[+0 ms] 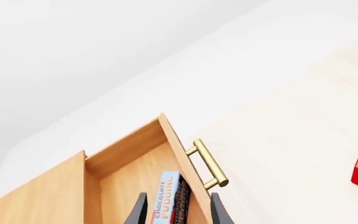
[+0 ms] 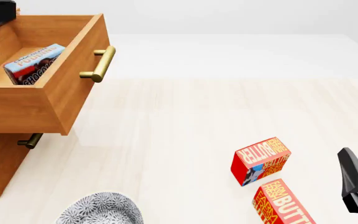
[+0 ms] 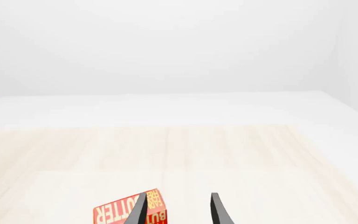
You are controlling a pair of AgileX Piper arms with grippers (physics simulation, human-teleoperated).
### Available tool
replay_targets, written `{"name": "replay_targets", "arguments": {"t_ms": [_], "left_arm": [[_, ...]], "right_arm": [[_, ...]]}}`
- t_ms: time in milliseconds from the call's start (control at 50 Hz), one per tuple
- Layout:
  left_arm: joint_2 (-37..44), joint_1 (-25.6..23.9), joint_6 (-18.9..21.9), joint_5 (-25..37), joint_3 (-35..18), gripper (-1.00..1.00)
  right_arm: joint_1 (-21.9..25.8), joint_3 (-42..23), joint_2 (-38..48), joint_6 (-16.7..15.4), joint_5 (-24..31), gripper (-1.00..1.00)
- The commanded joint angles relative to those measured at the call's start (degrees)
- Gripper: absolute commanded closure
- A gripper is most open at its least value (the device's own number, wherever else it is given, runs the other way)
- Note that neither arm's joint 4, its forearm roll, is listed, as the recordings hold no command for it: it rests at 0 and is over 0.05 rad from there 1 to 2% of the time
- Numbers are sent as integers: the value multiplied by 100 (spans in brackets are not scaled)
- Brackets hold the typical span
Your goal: Put the chocolate pudding in the top drawer of the cabinet and close it.
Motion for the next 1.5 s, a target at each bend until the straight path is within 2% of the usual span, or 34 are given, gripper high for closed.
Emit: {"name": "replay_targets", "arguments": {"t_ms": [20,540,780,1180,1200,1220,1500], "left_arm": [[15,-301,44,-16,156,-100],[323,-1002,-57,-200,367,-100],[502,-1430,-88,-482,675,-100],[783,-1642,-30,-843,1059,-100],[715,-1656,135,-936,1175,-100],[786,-1664,29,-928,1179,-100],[1021,-1640,122,-1283,1593,-100]], "right_arm": [[0,0,1,0,0,-100],[-1,0,-1,1,0,-100],[-1,0,-1,2,1,-100],[0,0,-1,1,0,-100],[-1,0,-1,0,0,-100],[-2,0,-1,1,0,-100],[1,0,-1,0,0,-100]]}}
